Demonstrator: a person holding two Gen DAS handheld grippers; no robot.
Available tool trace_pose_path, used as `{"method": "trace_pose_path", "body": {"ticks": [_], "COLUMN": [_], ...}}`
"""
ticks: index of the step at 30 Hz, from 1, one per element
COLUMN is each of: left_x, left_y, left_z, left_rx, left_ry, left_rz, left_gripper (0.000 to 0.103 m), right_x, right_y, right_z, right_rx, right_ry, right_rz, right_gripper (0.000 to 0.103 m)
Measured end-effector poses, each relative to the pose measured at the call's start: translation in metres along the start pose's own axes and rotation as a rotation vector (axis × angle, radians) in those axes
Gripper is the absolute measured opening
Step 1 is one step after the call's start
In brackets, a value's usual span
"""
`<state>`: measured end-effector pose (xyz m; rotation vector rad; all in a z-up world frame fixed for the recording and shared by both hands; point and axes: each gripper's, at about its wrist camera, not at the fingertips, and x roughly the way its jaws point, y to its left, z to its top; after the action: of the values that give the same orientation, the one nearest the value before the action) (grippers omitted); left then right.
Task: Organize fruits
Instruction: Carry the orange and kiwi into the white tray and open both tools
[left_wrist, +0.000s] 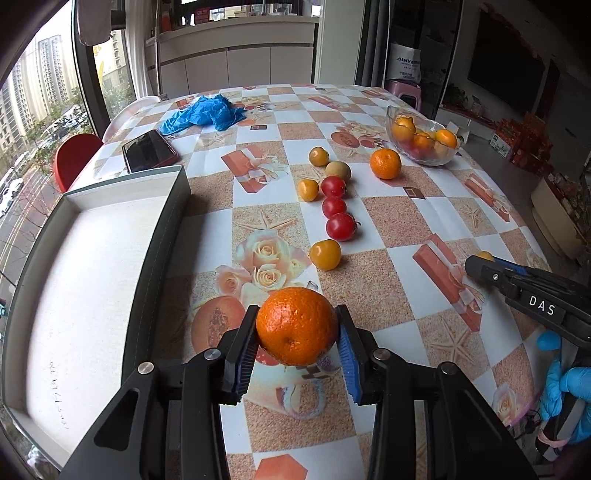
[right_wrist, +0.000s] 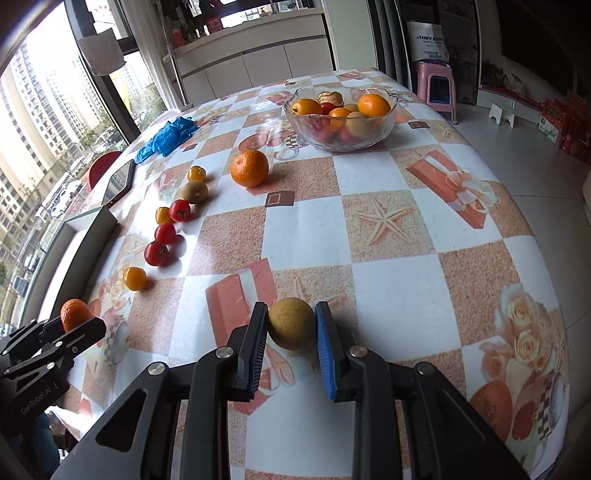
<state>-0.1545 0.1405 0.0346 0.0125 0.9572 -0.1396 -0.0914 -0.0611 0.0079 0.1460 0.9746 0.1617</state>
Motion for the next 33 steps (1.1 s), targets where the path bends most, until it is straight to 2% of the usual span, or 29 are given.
{"method": "trace_pose_path", "body": {"ticks": [8, 16, 22, 33], "left_x": [-0.028, -0.052, -0.059, -0.053], "left_y": [0.011, 0.049, 0.089, 0.155], "left_z": [-0.007, -0.011, -0.016, -0.037], "left_rx": [-0.005, -0.064, -0.121, -0.223], "left_ry": [-0.029, -0.077, -0.094, -0.063], "left_rz": [-0.023, 0.008, 0.054, 0.136], "left_gripper": [0.041, 0.041, 0.041, 0.041], "right_x": [-0.019, -0.030, -0.032, -0.016], "right_y": [0.025, 0.067, 0.116, 0.214], "right_z": [-0.001, 0.002, 0.005, -0.001], "right_rx": [-0.045, -0.101, -0.177, -0.336], "right_ry": [-0.009, -0.016, -0.015, 0.029], "right_rz": [0.019, 0.054, 0.096, 0.189], "right_gripper": [0.028, 0.028, 0.028, 0.028]}}
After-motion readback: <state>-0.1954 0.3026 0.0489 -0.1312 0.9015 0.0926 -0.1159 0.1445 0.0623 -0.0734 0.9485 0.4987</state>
